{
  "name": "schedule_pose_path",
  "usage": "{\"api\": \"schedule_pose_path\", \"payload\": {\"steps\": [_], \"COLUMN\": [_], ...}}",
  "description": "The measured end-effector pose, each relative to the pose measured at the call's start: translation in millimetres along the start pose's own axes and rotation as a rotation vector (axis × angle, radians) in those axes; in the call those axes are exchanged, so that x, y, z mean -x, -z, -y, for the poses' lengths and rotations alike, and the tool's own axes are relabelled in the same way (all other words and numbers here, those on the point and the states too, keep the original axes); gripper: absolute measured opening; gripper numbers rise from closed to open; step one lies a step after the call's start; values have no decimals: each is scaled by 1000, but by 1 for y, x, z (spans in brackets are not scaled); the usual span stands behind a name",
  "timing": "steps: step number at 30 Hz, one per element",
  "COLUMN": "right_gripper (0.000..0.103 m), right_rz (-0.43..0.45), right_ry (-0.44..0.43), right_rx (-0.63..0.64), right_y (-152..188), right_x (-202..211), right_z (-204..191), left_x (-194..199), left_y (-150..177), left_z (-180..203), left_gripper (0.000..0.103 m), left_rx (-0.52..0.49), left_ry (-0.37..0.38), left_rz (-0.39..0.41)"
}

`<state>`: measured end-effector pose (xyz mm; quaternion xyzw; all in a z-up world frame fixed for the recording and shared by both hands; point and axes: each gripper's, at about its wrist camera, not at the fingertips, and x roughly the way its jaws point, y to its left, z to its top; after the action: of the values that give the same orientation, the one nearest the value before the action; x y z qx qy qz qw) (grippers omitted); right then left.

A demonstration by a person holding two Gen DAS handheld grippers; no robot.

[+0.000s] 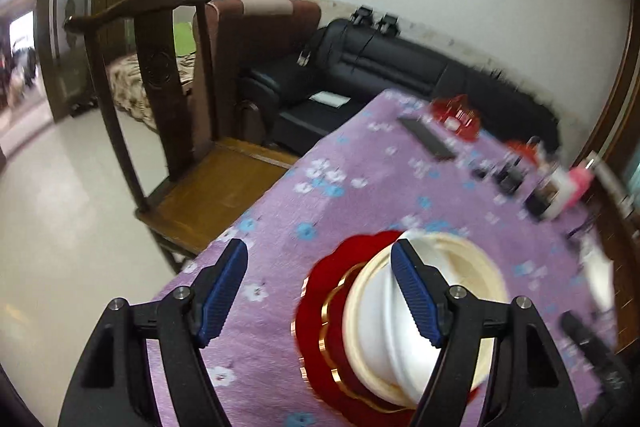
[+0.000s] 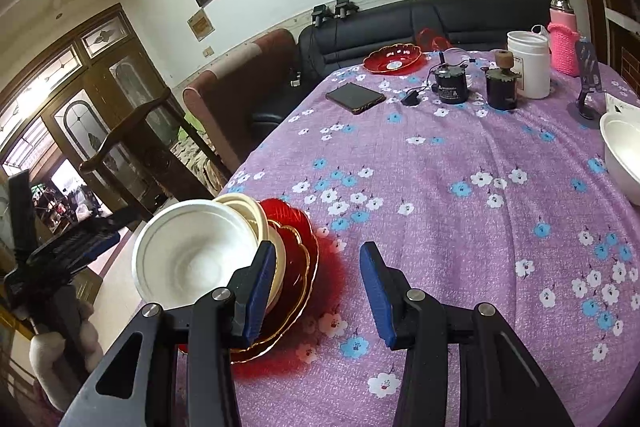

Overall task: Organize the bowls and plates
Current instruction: 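Move both tools toward the white bowl beside the notebook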

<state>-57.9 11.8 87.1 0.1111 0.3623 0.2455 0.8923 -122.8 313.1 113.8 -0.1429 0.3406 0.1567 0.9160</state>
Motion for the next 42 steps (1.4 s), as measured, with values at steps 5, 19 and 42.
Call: {"api": "schedule_pose_path", "payload": {"steps": [5,19,42], "right_gripper": [48,48,62], "right_rz": [2,34,307], "right_ry": [7,86,419], "right_rx": [-5,-90,-555], "right_y": [1,2,-57], "right_x": [3,34,173], "right_z": [3,61,331], "left_x": [-17,74,45], "left_y": [8,12,10], "left_z": [3,68,350], "left_gripper": [73,89,92], "left_rx": [-36,-163,-508], "left_ry": [-37,191,504], "left_rz": [-52,156,-161]}}
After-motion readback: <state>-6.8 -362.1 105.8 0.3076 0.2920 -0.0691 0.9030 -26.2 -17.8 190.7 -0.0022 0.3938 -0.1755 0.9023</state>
